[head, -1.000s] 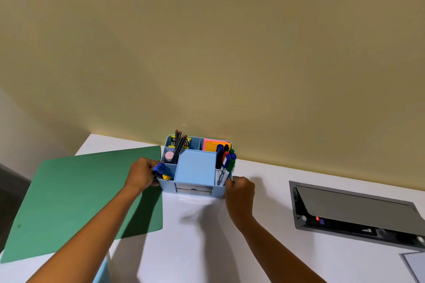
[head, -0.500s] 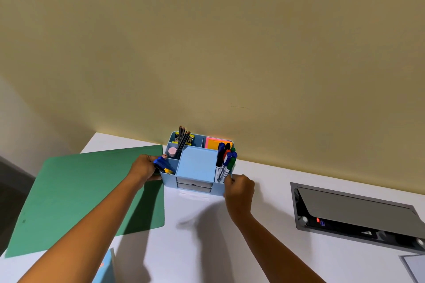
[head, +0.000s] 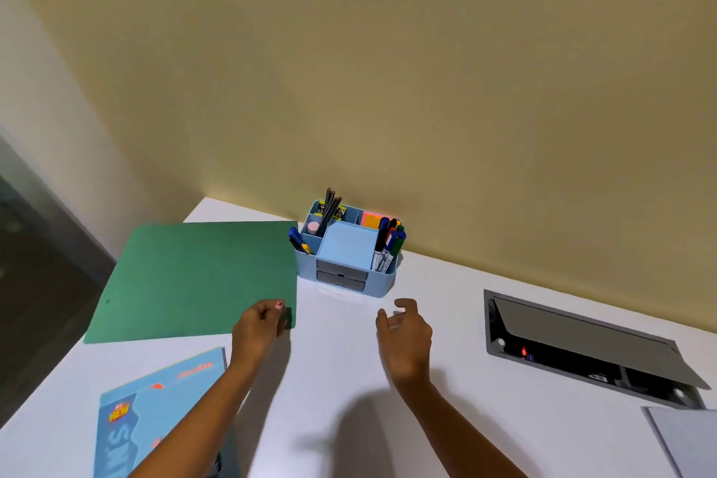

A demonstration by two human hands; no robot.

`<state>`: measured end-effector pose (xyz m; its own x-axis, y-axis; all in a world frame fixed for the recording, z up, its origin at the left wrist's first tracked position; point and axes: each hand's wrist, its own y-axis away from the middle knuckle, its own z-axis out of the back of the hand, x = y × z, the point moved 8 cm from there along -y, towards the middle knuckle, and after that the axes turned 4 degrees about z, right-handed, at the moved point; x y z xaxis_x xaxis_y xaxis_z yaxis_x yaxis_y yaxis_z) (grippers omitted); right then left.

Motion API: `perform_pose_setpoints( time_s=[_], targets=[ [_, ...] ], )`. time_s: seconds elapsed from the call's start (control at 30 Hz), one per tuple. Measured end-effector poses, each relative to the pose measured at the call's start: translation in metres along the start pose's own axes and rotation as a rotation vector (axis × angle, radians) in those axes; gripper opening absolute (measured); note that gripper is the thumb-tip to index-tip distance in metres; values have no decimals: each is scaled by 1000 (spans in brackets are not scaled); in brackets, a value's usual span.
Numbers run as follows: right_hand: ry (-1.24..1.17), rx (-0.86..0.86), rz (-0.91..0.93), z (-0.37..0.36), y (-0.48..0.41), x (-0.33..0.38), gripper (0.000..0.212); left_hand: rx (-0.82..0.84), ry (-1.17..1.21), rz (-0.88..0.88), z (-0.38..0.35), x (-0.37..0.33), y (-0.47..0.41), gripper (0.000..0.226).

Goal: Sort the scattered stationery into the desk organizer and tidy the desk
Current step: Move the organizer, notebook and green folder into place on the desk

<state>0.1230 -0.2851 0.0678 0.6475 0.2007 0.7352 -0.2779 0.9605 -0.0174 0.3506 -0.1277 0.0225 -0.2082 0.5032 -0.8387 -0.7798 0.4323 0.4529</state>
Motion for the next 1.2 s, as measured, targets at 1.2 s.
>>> perform_pose_setpoints(
  time_s=[1.2],
  targets=[
    [152, 750, 26, -154, 223, 7, 30, -474, -101, 402, 172, 201, 180, 48]
  ],
)
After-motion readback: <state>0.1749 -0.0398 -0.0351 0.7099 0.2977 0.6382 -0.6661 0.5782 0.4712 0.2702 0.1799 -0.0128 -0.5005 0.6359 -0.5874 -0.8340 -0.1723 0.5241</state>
